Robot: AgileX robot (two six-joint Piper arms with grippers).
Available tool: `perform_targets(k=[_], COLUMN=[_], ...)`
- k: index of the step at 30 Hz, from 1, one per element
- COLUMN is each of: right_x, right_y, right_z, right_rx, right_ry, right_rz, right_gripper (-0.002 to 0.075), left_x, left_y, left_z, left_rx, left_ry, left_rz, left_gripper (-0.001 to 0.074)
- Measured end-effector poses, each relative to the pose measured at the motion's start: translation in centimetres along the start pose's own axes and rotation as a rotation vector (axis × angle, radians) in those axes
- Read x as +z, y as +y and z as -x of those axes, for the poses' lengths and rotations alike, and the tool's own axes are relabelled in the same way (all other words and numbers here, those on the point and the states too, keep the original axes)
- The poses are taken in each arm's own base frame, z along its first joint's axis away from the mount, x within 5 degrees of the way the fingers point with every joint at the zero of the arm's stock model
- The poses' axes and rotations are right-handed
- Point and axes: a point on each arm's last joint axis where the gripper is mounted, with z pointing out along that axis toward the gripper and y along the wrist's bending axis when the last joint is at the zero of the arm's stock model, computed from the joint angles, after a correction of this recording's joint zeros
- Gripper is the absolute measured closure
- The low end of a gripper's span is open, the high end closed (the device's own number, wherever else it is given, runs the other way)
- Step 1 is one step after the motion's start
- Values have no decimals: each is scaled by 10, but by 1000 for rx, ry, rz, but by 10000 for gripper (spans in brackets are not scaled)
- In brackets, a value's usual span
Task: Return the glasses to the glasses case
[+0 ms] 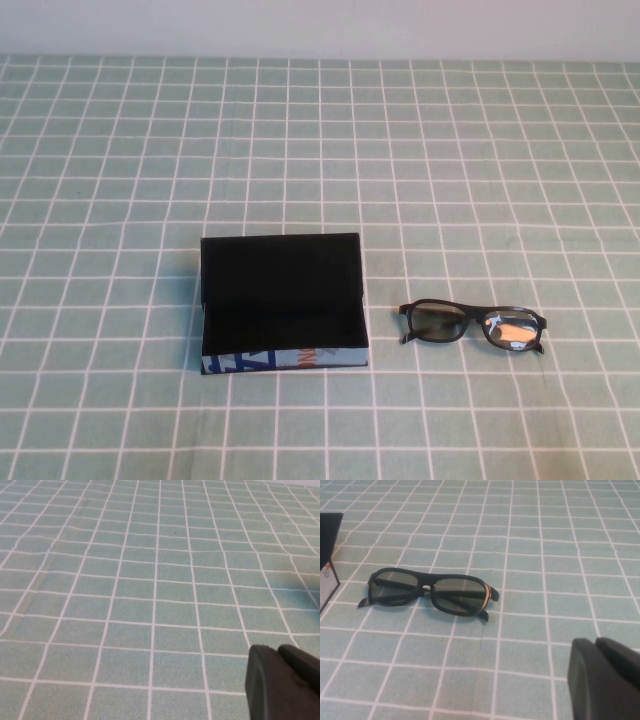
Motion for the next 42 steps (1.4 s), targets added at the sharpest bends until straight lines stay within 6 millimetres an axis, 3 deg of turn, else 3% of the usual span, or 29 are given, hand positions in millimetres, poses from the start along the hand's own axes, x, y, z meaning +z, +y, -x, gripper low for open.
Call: perform_targets(k=[12,17,22,25,32,38,42], right_x=[0,-6,-24,-32,-50,-67,-83], right_y=[-2,-9,-19,-22,-26,-29,-22], right_z=[7,31,58,66,77,83,108], right_rx=[8,43,59,64,71,221,274], right_ry=[-76,-352,-711,-837,-1053,-1283,-1348], right_rz=[-19,-93,-205,-246,-316,-267,-150], right_gripper=[739,739,739,739,739,739,739], left_x=[0,-7,-30,-41,-58,-70,-84], left_y=[-2,-11,-24,-27,-30,-30,-31], left_z=[8,33,63,71,79,83,102], left_rx=[32,38,46,53,103,99,105], left_ry=[-86,-380,-789,-939,-1145,-1277,-1330], left_rz=[-16,-122,-274,-331,-354,-383,-376], left_gripper=[735,735,735,735,735,735,735])
